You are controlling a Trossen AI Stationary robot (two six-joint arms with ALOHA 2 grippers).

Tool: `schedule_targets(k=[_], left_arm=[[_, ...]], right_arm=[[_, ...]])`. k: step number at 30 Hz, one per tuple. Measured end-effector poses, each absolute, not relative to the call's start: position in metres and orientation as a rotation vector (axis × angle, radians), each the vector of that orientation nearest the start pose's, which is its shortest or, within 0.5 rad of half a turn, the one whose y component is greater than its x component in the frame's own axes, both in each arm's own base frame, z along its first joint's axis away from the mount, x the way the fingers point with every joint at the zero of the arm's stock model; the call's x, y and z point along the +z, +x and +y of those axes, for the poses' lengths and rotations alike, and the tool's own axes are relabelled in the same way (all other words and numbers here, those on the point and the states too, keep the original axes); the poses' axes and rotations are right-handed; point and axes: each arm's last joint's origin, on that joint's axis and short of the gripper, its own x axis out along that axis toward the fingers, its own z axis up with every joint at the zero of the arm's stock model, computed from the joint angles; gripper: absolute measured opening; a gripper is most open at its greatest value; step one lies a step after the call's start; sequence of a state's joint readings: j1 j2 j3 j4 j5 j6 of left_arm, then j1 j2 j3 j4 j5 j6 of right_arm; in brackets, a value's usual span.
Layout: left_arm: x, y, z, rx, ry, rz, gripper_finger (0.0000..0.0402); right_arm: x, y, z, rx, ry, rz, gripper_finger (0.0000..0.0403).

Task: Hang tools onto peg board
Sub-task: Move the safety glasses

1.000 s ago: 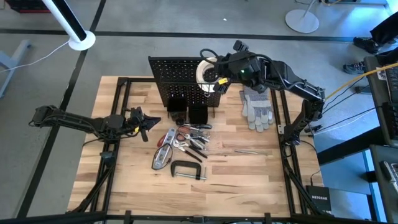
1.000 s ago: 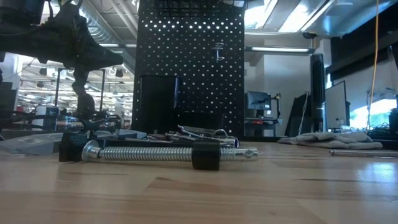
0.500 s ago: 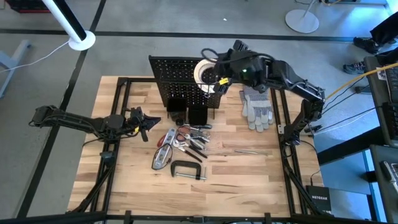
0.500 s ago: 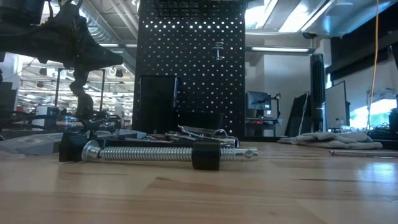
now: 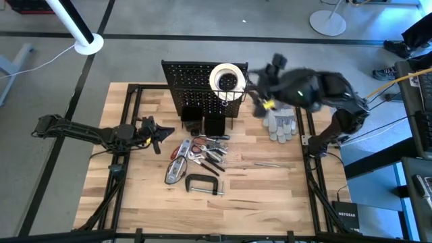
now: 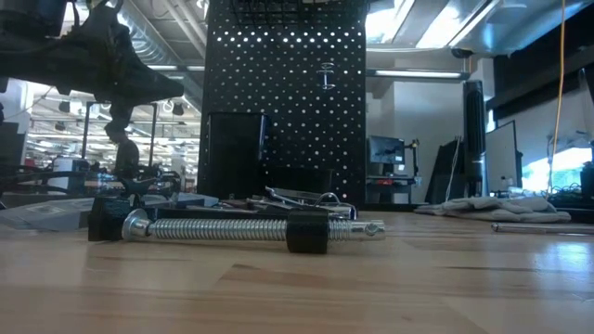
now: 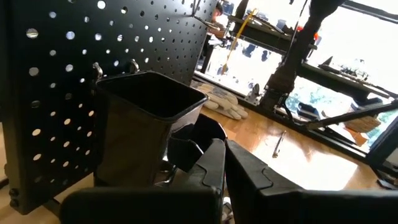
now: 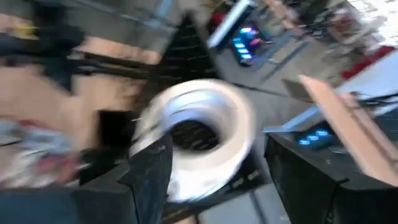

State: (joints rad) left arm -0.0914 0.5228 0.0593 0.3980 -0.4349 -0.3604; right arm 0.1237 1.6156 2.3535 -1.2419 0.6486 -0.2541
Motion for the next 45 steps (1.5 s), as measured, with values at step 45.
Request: schedule_targets(k=[45], left_arm=[[0.196,0.235,-0.063,0.217,-0.205,0.818,0.0001]], right_arm=[[0.164,0.263,0.1,-0.199,0.229,0.34,0.0252]])
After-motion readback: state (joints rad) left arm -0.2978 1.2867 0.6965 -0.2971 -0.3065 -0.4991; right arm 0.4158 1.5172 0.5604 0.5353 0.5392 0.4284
